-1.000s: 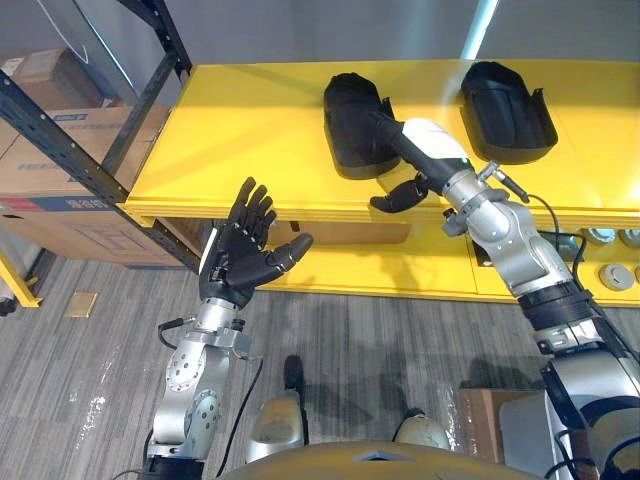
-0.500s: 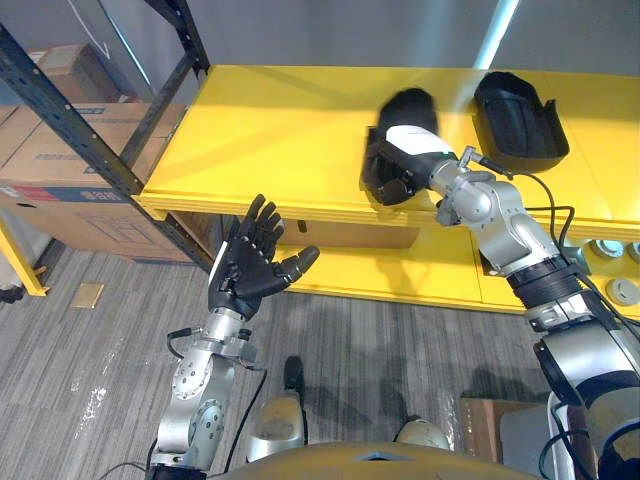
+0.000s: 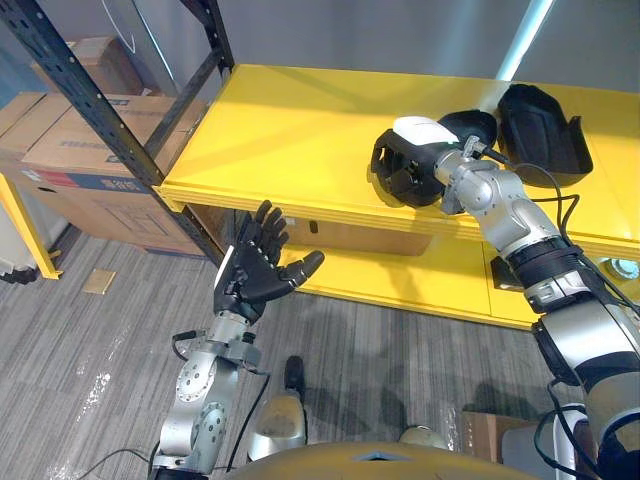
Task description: Walk over and take three plastic housings, then place them on the shelf
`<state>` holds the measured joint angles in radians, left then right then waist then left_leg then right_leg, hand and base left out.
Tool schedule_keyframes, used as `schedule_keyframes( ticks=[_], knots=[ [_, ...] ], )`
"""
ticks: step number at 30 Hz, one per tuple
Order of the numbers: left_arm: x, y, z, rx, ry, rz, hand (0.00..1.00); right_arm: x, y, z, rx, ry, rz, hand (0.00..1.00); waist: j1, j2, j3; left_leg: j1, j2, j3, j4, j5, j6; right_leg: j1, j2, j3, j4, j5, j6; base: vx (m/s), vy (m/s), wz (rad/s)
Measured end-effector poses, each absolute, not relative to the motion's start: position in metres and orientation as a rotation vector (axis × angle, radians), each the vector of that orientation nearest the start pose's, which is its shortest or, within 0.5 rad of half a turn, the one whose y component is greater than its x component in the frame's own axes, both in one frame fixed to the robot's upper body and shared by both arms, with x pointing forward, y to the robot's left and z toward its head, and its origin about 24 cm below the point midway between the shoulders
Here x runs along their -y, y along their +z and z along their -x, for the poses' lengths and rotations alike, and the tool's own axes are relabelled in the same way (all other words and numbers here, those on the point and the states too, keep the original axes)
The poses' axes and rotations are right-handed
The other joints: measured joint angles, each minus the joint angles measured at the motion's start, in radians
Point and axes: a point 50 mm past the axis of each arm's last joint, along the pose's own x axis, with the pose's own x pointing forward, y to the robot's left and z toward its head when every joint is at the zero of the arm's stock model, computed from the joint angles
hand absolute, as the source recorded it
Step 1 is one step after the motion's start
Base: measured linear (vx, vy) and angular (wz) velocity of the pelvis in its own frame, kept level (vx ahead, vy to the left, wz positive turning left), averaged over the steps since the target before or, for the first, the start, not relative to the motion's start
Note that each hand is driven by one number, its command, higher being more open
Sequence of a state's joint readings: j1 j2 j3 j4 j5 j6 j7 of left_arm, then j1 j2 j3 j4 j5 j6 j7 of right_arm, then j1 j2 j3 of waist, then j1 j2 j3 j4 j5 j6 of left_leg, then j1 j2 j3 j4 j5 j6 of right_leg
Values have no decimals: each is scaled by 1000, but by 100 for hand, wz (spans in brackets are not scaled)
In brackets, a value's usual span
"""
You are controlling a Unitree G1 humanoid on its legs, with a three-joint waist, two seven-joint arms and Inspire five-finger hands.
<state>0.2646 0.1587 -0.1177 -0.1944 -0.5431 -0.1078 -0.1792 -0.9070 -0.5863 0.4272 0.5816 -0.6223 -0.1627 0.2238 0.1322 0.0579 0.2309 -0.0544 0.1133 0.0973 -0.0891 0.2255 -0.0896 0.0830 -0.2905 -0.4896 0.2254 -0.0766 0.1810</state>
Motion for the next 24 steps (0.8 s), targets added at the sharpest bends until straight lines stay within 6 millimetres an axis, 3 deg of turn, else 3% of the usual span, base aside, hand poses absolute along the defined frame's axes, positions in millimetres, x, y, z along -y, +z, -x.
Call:
schedule_keyframes(
  ticks=[8, 15, 24],
  knots=[
    [-154, 37, -195, 26, -209, 415, 100, 129, 189, -380, 512, 502, 1582, 0, 8, 0, 0, 1, 1, -24, 0, 0, -8, 23, 6, -26, -9, 0, 0, -17, -34, 7],
    [-155, 37, -195, 25, -206, 414, 100, 117, 192, -379, 659, 550, 1723, 0, 41, 0, 0, -7, 1, -39, 0, 7, -4, 31, 12, -43, -23, 2, 2, -21, -32, 7],
    [-159, 25, -194, -43, -217, 386, 100, 130, 203, -392, 580, 512, 1801, 0, 61, -6, 3, -8, 4, -67, 0, 2, -1, 66, 28, -74, -56, 5, 3, -4, -43, 9]
  ],
)
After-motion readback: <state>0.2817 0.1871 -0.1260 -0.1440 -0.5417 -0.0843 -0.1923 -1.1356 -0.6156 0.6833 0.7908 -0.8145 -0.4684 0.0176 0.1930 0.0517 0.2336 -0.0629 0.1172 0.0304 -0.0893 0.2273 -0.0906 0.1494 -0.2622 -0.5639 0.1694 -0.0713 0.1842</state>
